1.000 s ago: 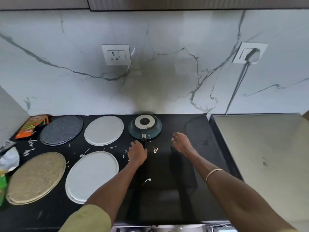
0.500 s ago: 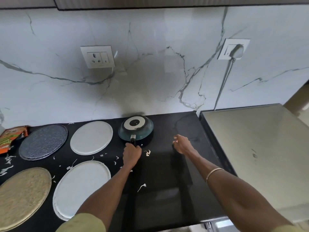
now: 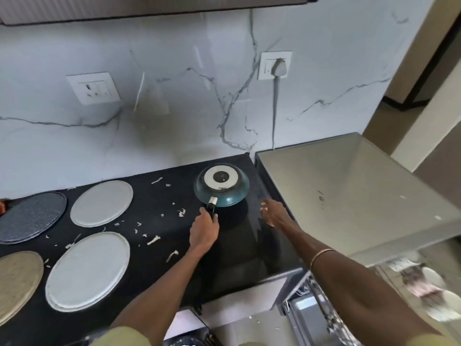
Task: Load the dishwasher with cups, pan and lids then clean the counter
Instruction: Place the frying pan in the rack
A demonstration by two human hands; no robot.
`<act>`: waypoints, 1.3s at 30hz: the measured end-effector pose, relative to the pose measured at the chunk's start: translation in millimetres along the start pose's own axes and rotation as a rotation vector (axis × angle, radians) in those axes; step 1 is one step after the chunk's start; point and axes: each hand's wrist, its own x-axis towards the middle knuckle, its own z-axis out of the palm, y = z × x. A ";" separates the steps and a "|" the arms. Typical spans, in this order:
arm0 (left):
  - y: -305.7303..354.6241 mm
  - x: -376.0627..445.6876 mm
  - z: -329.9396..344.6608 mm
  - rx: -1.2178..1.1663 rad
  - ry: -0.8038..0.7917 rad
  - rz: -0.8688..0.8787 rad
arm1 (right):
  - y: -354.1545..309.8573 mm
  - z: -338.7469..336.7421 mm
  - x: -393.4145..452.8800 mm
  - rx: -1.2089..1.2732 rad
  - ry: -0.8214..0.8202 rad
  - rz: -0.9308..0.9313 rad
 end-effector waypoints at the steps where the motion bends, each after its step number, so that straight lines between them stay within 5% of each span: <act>1: 11.2 -15.6 8.8 -0.006 -0.011 0.034 | 16.5 -6.8 -8.6 0.010 0.010 -0.003; 9: 100.9 -148.9 87.9 0.001 -0.093 0.243 | 160.7 -69.0 -108.0 0.001 0.108 0.065; 24: 224.8 -310.2 207.7 0.051 -0.372 0.751 | 366.2 -148.5 -328.0 0.171 0.443 0.499; 31: 253.9 -376.1 283.9 0.026 -0.581 0.742 | 470.0 -155.6 -402.0 0.246 0.493 0.625; 39: 292.6 -435.1 400.6 0.228 -0.526 0.676 | 603.2 -182.7 -431.0 0.242 0.438 0.605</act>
